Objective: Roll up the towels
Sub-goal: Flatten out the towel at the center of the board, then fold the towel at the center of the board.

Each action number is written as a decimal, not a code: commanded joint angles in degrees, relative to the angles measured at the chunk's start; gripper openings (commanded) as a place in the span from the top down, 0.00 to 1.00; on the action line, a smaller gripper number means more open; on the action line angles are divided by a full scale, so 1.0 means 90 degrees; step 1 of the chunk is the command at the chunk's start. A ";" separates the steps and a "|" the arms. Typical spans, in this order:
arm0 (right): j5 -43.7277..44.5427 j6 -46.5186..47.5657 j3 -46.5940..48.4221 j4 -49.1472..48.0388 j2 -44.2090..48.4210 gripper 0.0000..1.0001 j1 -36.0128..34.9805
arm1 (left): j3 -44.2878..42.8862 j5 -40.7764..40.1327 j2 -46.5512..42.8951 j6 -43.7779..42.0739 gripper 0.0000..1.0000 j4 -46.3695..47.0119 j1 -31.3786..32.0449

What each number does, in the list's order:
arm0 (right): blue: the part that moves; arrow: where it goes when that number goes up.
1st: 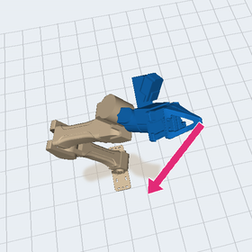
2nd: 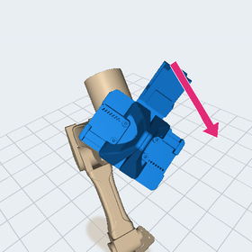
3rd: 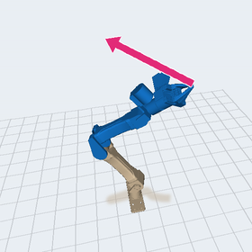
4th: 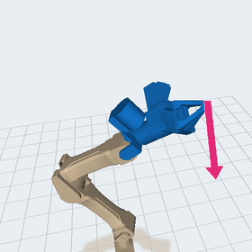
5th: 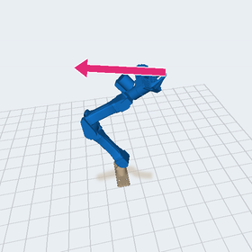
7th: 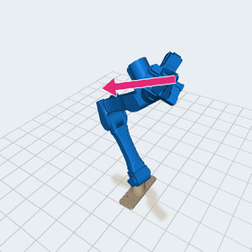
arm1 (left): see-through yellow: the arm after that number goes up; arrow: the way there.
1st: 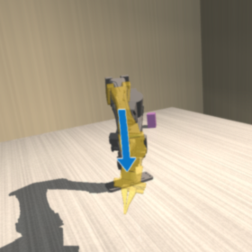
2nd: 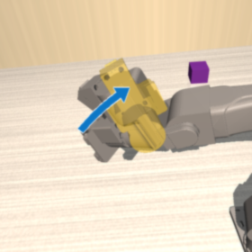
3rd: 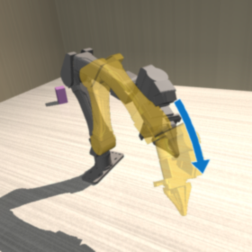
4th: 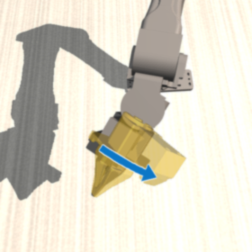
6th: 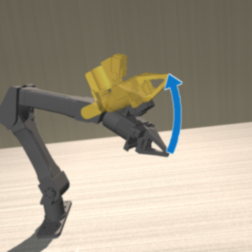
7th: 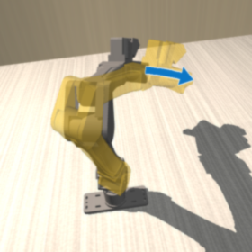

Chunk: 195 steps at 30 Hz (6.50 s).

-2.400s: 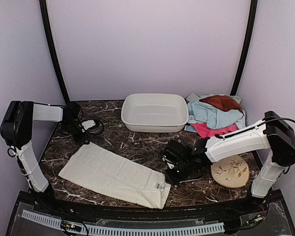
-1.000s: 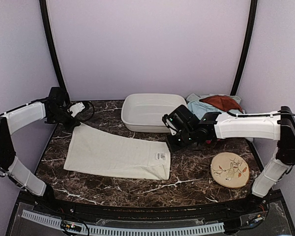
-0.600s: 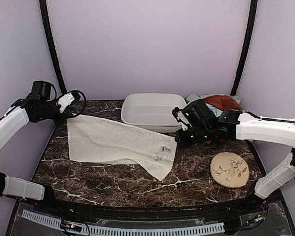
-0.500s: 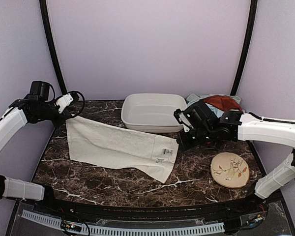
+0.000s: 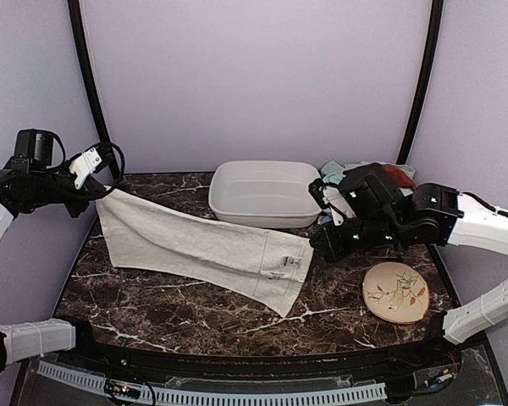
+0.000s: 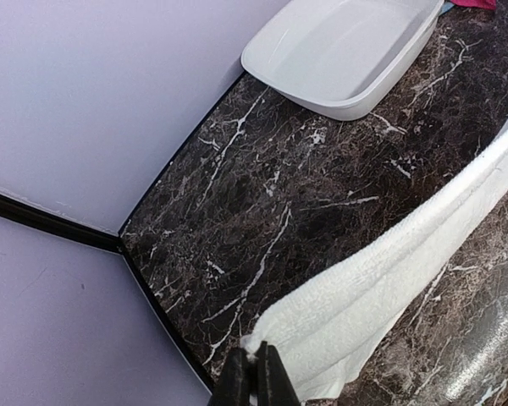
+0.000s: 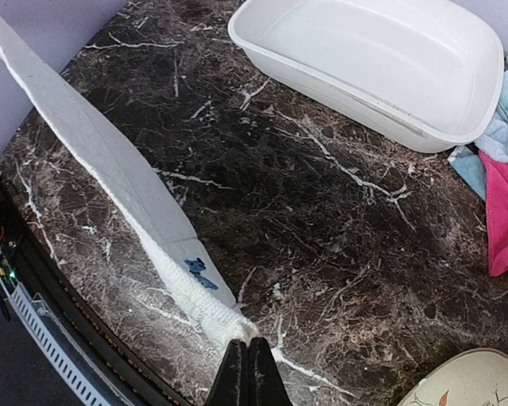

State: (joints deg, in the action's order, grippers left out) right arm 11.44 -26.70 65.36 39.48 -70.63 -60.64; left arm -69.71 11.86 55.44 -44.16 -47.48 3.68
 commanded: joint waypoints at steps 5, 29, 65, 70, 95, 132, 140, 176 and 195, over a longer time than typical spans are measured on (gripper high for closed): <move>0.0200 -0.0589 0.0447 0.0524 0.0572 1.00 -0.0737 | -0.0639 0.0515 -0.0765 0.0027 1.00 -0.1698 -0.0031; 0.0302 0.0791 -0.0381 -0.1397 -0.1183 1.00 0.0847 | 0.2433 -0.0414 -0.0381 0.0073 1.00 0.1741 -0.0029; 0.0531 0.0931 -0.1233 -0.2132 -0.1978 1.00 0.0723 | 0.4432 -0.0105 0.0578 -0.0987 1.00 0.4015 -0.0170; 0.0882 0.0640 -0.1452 -0.2022 -0.1654 1.00 0.0249 | 0.4511 -0.0111 0.0376 -0.0919 1.00 0.3810 -0.0174; 0.1854 -0.0533 -0.1916 -0.1363 -0.1565 1.00 -0.1550 | 0.5614 -0.0224 -0.1258 -0.1482 1.00 0.3234 -0.0169; 0.1823 -0.1545 -0.1896 -0.0505 -0.1602 0.57 -0.3101 | 0.5215 -0.0218 -0.2049 -0.2242 0.59 0.1007 -0.0174; 0.0967 -0.1287 -0.1391 -0.0870 -0.0809 0.50 -0.2095 | 0.4422 -0.0060 -0.1947 -0.2420 0.51 0.0203 -0.0170; -0.1117 -0.1936 -0.0375 -0.1454 -0.2389 0.90 0.0490 | 0.4804 0.0199 0.0094 -0.0947 0.36 0.3180 -0.0064; -0.2756 -0.3565 -0.1977 -0.6094 -0.4050 0.95 0.0546 | 0.5544 -0.0977 0.1185 -0.1284 0.31 0.4981 -0.0038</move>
State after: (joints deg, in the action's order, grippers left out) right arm -12.19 -55.90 52.75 -8.10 -107.39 -56.18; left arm -23.22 7.64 66.24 -52.64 -7.49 3.07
